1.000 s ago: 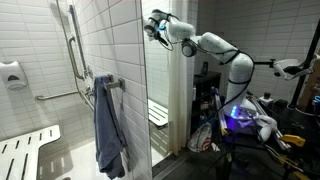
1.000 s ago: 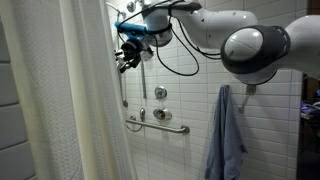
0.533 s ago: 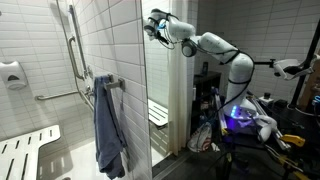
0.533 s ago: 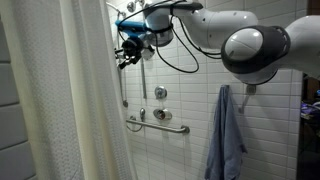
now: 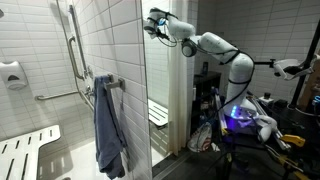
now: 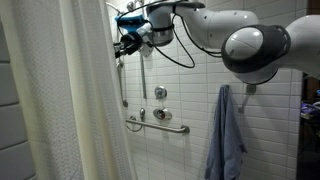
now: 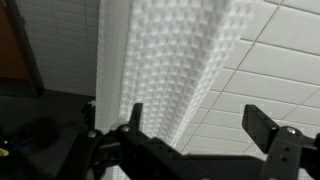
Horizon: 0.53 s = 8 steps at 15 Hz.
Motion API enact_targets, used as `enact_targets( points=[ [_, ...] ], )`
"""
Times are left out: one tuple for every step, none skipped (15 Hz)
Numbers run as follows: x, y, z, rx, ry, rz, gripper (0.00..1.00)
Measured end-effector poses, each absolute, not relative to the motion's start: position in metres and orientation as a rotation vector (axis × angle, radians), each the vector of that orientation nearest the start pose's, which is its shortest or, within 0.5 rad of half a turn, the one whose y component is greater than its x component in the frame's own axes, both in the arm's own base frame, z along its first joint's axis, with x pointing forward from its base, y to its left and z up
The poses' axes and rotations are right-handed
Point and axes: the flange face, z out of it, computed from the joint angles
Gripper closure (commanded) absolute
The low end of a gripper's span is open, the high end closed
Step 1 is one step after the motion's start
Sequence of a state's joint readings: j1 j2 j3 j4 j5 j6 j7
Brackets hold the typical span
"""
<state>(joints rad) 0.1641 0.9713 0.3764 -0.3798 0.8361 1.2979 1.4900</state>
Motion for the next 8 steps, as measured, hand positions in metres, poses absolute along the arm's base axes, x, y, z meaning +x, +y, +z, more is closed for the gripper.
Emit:
enact_targets(
  points=[
    [0.670,0.293,0.581,-2.012,0.946,1.120,0.00],
    [0.671,0.293,0.583,-1.991,0.968,1.133,0.00],
    [0.671,0.293,0.584,-1.971,0.991,1.147,0.00],
    [0.672,0.293,0.586,-1.949,1.012,1.159,0.00],
    [0.673,0.293,0.588,-1.928,1.031,1.172,0.00],
    [0.673,0.292,0.590,-1.915,1.048,1.178,0.00],
    [0.673,0.292,0.591,-1.913,1.051,1.179,0.00],
    [0.673,0.292,0.592,-1.913,1.051,1.179,0.00]
  ],
)
